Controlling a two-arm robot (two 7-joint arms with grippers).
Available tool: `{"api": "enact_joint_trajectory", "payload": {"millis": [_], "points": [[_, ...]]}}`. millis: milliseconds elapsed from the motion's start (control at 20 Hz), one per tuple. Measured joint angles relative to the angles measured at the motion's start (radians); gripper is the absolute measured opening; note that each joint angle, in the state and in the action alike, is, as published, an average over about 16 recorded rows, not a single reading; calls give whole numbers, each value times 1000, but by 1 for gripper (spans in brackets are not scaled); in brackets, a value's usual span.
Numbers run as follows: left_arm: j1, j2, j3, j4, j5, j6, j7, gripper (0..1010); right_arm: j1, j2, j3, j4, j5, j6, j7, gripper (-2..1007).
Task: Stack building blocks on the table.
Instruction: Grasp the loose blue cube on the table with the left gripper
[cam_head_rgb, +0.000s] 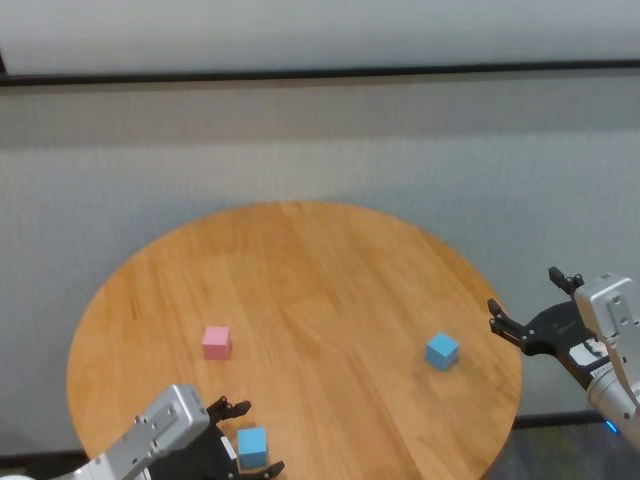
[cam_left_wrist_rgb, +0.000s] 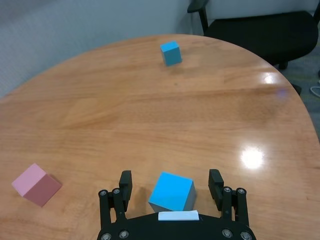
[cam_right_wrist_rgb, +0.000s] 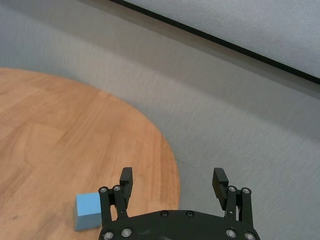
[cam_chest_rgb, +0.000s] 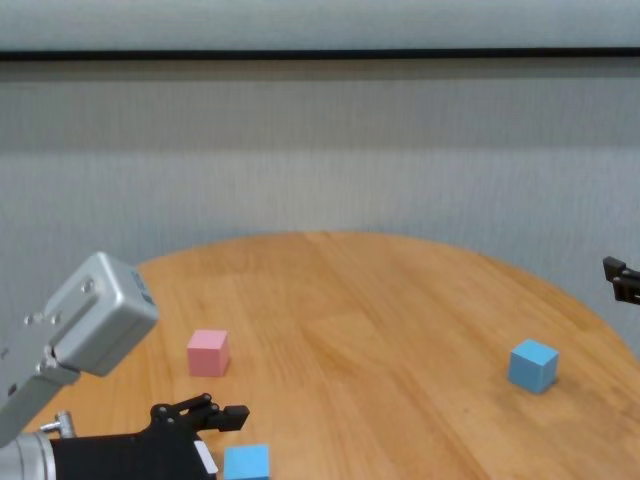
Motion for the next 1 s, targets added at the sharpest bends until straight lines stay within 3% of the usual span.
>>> {"api": "enact_joint_trajectory", "payload": {"millis": [250,600,1000], "points": [[2,-2,0,-2,27,1,3,1003,0,0,0,0,0,0,0,1005],[6,-6,-7,-7,34,18,-12,972,0,0,0,0,0,0,0,1005],[8,-12,-16,-11,35,36,-36,821,0,0,0,0,0,0,0,1005]]}}
